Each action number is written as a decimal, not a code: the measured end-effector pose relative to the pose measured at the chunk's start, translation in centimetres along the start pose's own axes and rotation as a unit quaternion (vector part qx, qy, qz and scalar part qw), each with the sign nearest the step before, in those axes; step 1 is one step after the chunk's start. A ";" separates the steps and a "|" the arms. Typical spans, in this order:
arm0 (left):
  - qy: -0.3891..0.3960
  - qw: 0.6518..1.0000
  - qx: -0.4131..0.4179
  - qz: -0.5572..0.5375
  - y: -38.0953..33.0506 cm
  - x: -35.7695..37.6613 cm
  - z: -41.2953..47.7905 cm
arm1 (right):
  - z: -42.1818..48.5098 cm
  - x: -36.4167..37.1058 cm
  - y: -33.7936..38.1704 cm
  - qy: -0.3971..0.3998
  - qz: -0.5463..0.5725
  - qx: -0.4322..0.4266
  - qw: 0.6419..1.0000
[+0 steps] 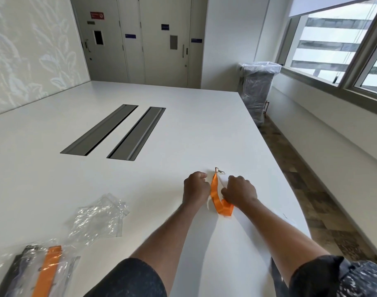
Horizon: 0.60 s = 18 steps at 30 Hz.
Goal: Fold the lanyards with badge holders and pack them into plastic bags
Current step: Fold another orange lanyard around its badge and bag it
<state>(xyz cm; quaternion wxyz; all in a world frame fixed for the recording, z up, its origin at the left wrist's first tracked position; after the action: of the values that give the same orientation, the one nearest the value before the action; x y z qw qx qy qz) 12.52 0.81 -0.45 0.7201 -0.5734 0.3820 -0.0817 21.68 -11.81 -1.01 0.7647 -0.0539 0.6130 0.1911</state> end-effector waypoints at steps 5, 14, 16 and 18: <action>-0.007 1.000 -0.003 -0.007 0.0 -2.0 -0.8 | -0.6 -1.4 0.9 -0.033 0.069 0.037 0.996; -0.018 0.999 -0.029 -0.041 0.7 -7.9 -2.2 | -3.7 -3.8 4.2 0.024 0.512 0.299 0.805; -0.023 0.996 -0.059 -0.065 1.3 -9.4 -2.7 | -5.2 -4.4 5.9 0.053 0.581 0.311 0.750; -0.027 0.992 -0.075 -0.096 1.4 -11.2 -3.2 | -6.8 -4.9 7.7 0.080 0.617 0.309 0.719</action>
<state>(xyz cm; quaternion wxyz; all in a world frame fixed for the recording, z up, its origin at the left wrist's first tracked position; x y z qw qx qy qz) 2.23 4.99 3.24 0.6740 -0.6616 0.3109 -0.1066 11.85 -7.95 3.20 0.3995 0.5609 0.5943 0.4155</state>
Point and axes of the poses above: each hand's wrist, its own z-axis towards the middle knuckle, its own x-axis out of the palm, y = z × x, the point moved 5 cm from there along z, towards the middle knuckle, and after that the axes turned 13 degrees about -y, right-handed, at the moved point
